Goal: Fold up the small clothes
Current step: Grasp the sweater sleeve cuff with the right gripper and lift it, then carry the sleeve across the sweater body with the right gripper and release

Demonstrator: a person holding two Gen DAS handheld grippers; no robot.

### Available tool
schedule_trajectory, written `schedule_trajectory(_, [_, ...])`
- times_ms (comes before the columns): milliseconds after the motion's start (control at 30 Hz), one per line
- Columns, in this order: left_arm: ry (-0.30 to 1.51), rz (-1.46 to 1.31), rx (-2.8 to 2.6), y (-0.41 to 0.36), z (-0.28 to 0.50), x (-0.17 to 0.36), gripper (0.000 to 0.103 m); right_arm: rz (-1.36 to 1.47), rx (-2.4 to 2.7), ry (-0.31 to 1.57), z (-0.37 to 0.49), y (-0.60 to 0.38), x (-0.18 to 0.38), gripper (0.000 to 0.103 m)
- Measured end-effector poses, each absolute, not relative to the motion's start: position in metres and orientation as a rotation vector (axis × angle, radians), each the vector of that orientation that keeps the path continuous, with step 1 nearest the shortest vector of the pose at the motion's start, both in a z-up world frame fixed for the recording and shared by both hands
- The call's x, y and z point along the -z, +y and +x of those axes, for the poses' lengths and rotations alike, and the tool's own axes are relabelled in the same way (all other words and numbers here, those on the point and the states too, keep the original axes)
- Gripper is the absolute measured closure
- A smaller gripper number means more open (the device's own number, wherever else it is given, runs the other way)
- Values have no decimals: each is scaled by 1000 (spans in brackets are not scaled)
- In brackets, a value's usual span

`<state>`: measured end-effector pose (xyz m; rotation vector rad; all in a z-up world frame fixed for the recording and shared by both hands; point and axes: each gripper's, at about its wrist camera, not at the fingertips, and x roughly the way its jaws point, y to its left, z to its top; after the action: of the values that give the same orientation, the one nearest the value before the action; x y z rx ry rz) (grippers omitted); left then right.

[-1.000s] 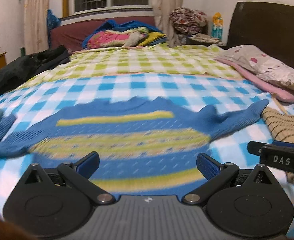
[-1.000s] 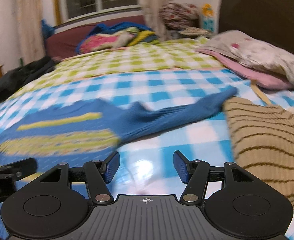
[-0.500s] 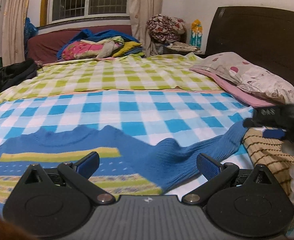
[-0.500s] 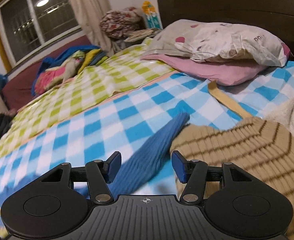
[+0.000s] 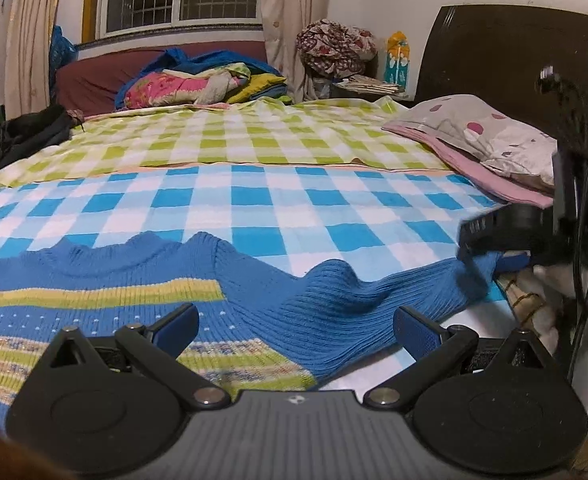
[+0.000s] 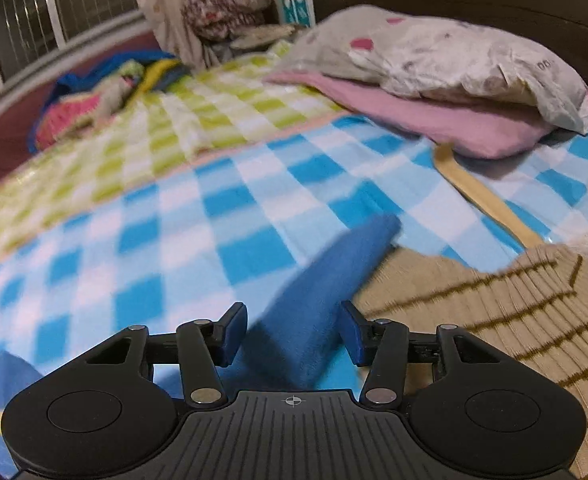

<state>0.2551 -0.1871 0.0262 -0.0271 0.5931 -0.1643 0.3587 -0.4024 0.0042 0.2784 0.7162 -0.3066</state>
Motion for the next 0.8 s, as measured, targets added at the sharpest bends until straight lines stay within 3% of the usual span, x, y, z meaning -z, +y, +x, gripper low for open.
schedule_trajectory(67, [582,-10,152,-186,252,-26,0,301,299,732,356,-408,2,74])
schedule_trajectory(100, [572,3,140,-185,251,-25,0,331,288,732,354,-412,3,85])
schedule_trajectory(167, [547,32,106,-182,247,-25,0,393,258,723,351,-419,0,92])
schedule_trajectory(533, [594,45,32,-132,230,-20,0,541,-8,580,320,-402,-44,93])
schedule_trajectory(800, [630,35,-68,-58,188,-19,0,346,-579,567,282,-278,-65,91])
